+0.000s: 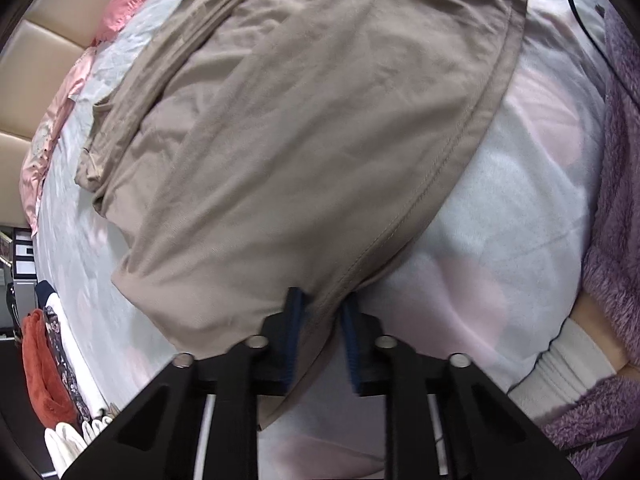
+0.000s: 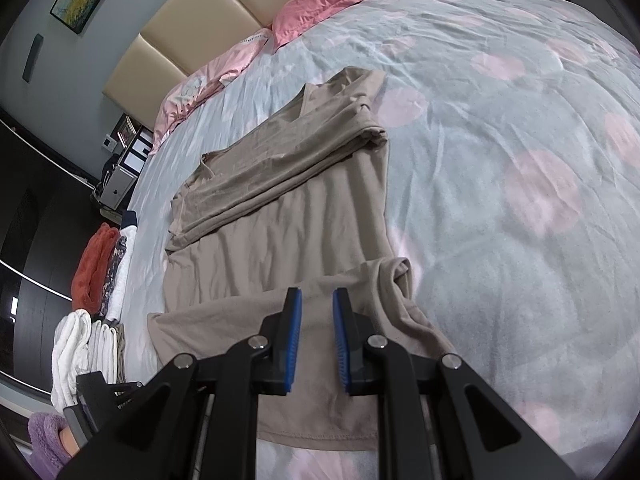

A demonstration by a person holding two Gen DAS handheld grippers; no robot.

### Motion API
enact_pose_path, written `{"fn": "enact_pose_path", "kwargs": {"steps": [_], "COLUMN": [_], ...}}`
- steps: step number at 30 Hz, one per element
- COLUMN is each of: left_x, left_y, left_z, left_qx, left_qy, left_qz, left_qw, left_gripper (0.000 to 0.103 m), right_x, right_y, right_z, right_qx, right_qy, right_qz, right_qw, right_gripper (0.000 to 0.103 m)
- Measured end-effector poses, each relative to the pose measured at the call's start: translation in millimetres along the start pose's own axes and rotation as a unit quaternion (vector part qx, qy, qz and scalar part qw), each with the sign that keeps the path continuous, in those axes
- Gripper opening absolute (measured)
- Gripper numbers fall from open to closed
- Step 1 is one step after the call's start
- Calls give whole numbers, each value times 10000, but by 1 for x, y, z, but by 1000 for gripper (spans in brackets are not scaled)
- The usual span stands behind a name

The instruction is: Fold clothes

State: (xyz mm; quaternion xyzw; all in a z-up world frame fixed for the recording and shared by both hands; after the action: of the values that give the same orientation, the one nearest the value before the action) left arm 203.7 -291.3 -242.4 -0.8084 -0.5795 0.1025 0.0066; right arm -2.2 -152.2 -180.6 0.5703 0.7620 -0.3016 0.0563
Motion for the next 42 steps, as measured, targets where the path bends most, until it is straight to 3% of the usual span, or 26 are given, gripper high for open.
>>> {"fn": "enact_pose_path", "kwargs": {"steps": [2,8,12,17,23,25,28,34,37,39,42], "left_x": [-2,-19,-29,-36,-48,-51,-56,-63,-65,-65,-65], "left_y": [0,-6,-19,-21,-31,-30,-30,-29,-31,-31,-31], "left_z": [-2,-13,-20,-21,-17,-20,-24,-32,-35,-36,-37], "left_qx": [88,423,674,787,970,1059,1188,1417,1501,1540,1580], "left_qy": [2,125,284,345,494,562,660,850,930,971,1001], "left_qz": [-95,-608,-938,-1171,-1321,-1400,-1516,-1713,-1743,-1752,-1767], "left_qw": [9999,9972,9929,9894,9852,9829,9791,9712,9687,9675,9663], "left_gripper": [7,7,7,7,7,7,7,7,7,7,7], "right_x": [-2,-19,-32,-44,-71,-83,-93,-94,-84,-73,-54], "right_y": [4,17,26,34,53,64,80,112,124,128,130], "right_z": [3,14,20,23,35,39,45,39,35,36,39], "right_qx": [-83,-352,-485,-583,-928,-1113,-1404,-1935,-2197,-2326,-2522], "right_qy": [69,166,196,179,446,500,706,1146,1322,1556,1820], "right_qz": [-127,-693,-1095,-1473,-2477,-2959,-3754,-5285,-5724,-5871,-5923], "right_qw": [9999,9968,9926,9872,9633,9474,9134,8186,7789,7596,7433], "right_gripper": [16,17,25,26,26,26,26,26,27,33,36]}}
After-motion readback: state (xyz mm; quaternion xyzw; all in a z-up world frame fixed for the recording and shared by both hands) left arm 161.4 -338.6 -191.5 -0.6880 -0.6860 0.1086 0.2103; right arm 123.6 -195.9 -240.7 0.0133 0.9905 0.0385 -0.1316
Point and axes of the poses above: each gripper's, at about its wrist camera, not at the fingertips, and z roughly the way its jaws point, x to its right, y to its underside, the point moved 9 cm from there along z, roughly the way its jaws point, and after that the axes turned 5 degrees about y, right-handed, at the moved point
